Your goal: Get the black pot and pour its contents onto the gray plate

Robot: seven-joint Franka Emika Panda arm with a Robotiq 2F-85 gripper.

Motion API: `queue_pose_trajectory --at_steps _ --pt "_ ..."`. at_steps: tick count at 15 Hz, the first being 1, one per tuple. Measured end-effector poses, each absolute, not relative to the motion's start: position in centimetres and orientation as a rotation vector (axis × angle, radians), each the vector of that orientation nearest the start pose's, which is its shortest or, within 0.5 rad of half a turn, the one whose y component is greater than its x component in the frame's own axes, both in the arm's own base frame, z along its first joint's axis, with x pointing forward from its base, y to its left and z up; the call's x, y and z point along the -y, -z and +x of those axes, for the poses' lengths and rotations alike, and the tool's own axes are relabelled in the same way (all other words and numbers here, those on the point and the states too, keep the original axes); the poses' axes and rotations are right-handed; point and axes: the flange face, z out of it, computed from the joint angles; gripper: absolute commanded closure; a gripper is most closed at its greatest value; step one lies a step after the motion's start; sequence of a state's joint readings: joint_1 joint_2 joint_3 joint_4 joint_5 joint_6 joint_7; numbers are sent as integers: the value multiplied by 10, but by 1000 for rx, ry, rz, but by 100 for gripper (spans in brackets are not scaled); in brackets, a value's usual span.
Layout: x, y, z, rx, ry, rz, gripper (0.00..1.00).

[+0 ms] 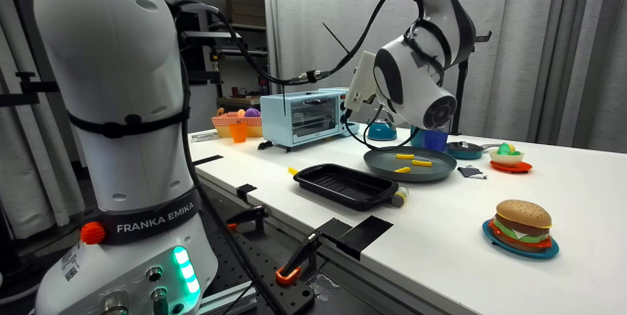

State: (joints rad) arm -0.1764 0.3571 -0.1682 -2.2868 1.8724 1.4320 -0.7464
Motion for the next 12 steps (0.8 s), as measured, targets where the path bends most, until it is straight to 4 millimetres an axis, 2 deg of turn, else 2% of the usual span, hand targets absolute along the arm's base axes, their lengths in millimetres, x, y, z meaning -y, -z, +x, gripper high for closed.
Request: queue_pose_trajectory --at_steps 6,12 --pt "50 -252 518 -581 165 -1461 93" --pt "2 -261 518 -494 93 -1736 93"
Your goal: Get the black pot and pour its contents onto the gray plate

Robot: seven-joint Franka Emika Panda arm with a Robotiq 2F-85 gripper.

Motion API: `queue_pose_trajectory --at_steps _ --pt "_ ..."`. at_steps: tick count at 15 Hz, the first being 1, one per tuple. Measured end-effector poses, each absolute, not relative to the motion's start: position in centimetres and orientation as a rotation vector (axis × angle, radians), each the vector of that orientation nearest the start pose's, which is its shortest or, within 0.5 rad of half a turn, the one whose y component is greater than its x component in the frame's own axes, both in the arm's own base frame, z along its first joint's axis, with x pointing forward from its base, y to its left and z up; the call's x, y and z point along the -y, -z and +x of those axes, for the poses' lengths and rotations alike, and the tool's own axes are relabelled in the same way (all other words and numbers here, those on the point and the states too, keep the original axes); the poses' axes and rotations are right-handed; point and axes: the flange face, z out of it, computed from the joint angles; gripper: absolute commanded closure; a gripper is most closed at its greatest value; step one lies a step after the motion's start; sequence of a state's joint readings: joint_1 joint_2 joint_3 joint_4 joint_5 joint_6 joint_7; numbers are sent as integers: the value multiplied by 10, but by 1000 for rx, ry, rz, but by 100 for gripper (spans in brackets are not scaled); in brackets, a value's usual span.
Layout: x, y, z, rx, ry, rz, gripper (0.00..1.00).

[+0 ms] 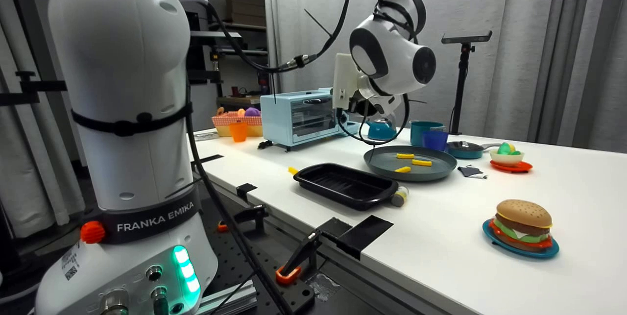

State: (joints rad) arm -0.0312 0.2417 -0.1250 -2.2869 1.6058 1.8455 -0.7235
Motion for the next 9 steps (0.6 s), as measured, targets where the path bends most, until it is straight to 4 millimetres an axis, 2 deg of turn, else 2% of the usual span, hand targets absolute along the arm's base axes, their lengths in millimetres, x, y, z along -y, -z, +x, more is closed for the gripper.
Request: queue_pose_trajectory --at_steps 5,9 --pt "-31 -266 516 -427 54 -1939 93" --pt "-39 -276 519 -395 92 -2122 93"
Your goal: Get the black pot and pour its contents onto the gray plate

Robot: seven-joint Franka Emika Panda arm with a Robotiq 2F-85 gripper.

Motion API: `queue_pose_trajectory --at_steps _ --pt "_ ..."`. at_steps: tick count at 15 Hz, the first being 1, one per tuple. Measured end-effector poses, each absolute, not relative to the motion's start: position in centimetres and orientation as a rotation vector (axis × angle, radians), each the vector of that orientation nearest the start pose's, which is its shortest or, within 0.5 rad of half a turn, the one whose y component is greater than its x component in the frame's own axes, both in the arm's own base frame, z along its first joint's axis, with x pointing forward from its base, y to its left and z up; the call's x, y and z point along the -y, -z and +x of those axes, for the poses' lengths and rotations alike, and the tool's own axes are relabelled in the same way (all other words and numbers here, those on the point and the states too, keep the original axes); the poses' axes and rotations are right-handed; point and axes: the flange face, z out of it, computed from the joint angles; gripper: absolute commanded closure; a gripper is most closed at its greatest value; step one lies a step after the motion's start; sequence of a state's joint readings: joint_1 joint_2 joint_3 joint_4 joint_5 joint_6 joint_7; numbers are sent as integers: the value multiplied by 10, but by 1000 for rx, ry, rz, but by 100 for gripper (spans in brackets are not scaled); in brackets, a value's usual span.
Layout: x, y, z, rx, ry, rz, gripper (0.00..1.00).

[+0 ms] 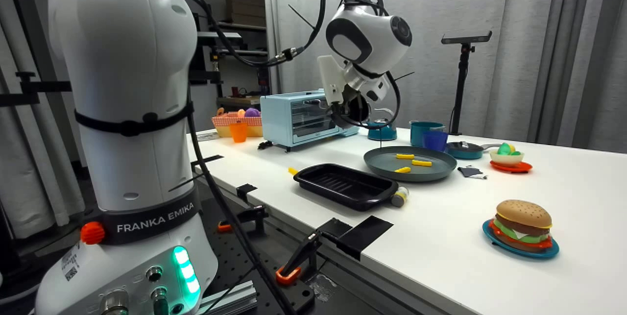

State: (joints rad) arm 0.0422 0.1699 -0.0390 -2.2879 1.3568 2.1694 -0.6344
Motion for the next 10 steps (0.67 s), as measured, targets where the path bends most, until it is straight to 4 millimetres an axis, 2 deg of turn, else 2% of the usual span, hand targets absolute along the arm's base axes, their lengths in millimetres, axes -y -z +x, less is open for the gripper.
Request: queue_pose_trajectory --at_steps 4,10 --pt "-50 -289 518 -355 132 -2302 93" --pt "-79 -297 508 -239 138 -2570 93"
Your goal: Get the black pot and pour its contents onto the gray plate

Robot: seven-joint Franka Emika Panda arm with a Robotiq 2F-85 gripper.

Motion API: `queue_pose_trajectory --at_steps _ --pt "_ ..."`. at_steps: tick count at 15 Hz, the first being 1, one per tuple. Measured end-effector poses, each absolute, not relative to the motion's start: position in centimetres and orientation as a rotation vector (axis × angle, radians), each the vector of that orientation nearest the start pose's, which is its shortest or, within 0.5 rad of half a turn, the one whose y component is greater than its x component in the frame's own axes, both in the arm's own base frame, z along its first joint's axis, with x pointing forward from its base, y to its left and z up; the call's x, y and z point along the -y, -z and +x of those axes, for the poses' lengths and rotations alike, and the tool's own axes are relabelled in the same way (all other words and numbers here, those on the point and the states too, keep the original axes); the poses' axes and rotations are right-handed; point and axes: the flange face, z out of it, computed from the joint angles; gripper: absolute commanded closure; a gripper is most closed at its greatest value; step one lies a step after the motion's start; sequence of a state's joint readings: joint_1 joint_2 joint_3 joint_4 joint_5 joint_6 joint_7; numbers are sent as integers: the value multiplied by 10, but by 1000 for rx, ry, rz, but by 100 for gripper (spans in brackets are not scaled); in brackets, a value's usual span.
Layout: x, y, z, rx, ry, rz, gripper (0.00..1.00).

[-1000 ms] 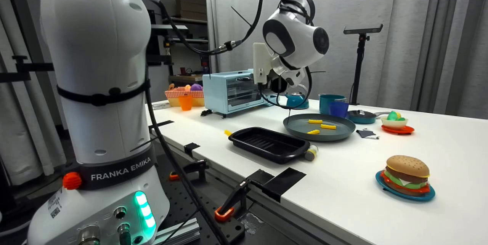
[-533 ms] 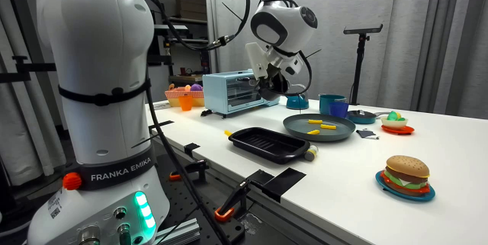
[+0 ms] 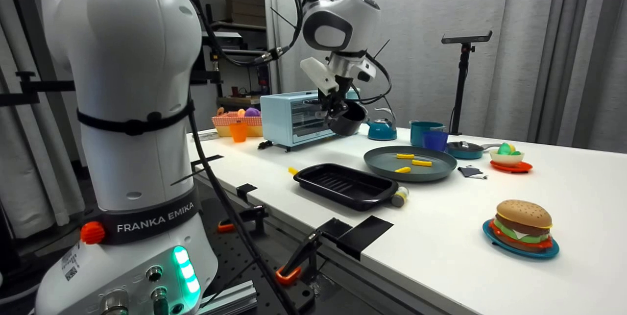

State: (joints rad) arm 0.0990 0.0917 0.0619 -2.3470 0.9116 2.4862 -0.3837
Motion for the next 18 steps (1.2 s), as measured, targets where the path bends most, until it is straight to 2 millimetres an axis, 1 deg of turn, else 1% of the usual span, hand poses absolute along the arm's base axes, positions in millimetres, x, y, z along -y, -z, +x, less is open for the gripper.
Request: queue_pose_trajectory --at_steps 3,7,12,18 --pt "-88 -296 502 -172 113 -2684 93" --pt "-95 -296 495 -86 75 -2808 93" --pt "-104 -294 493 52 58 -2950 93" --pt "-125 -282 493 207 35 -3056 93"
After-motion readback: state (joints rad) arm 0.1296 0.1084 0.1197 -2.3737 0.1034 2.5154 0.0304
